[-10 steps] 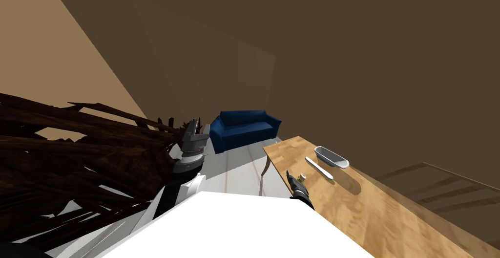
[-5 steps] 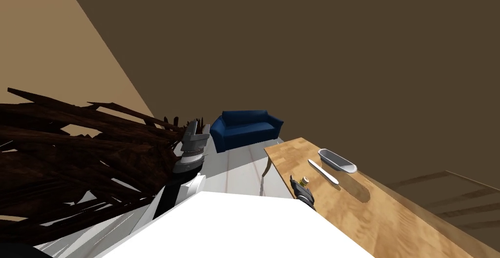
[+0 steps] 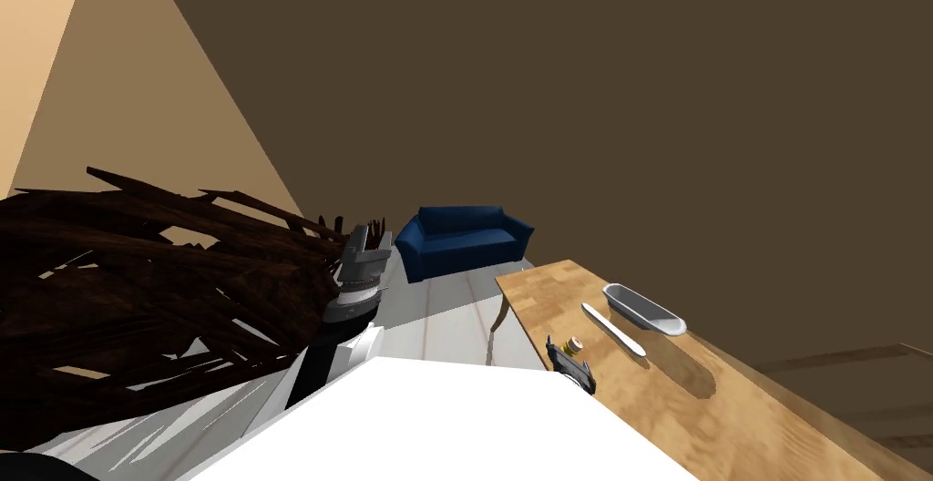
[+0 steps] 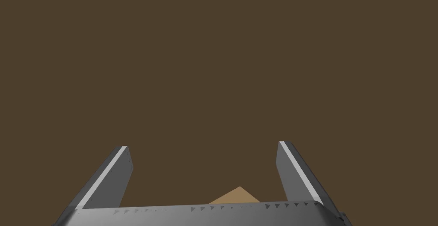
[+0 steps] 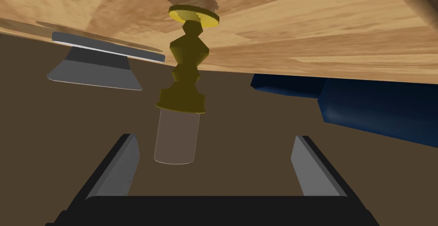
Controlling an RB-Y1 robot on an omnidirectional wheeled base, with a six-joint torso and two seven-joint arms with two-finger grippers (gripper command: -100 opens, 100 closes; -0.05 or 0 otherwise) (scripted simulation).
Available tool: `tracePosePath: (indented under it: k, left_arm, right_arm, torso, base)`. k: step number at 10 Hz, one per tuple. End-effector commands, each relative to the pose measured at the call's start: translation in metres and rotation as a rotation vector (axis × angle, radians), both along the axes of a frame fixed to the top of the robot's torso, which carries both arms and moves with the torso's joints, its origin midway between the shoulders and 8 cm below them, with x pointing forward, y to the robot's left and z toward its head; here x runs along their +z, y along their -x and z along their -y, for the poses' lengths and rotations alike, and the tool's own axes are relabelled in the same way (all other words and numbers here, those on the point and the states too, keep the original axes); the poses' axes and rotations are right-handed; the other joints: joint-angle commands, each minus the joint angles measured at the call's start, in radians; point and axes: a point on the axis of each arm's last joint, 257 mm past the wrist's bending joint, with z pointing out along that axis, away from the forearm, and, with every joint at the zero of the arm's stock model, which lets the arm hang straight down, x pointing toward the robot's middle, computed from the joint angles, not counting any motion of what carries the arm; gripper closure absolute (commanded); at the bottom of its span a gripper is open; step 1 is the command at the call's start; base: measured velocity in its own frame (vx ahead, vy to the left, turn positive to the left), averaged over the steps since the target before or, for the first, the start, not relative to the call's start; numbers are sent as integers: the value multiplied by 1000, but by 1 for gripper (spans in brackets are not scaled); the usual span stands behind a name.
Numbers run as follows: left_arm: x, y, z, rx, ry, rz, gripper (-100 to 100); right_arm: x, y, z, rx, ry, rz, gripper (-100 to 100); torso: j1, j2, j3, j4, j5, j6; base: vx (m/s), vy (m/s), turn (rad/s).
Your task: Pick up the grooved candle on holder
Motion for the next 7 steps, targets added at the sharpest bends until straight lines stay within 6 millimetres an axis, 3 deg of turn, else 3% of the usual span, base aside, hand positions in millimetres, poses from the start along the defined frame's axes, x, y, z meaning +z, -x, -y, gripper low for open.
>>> tracePosePath:
  k: [1, 7]
  left_arm:
    - [0, 0, 0, 0, 0, 0, 0]
    - [0, 0, 0, 0, 0, 0, 0]
  right_arm:
    - [-3, 12, 8, -24, 46, -27, -100]
    - [-6, 37, 18, -60, 168, -84, -100]
  torso:
    - [0, 0, 0, 0, 0, 0]
    - [0, 0, 0, 0, 0, 0]
  base:
    - [2, -23, 124]
    - [3, -25, 92]
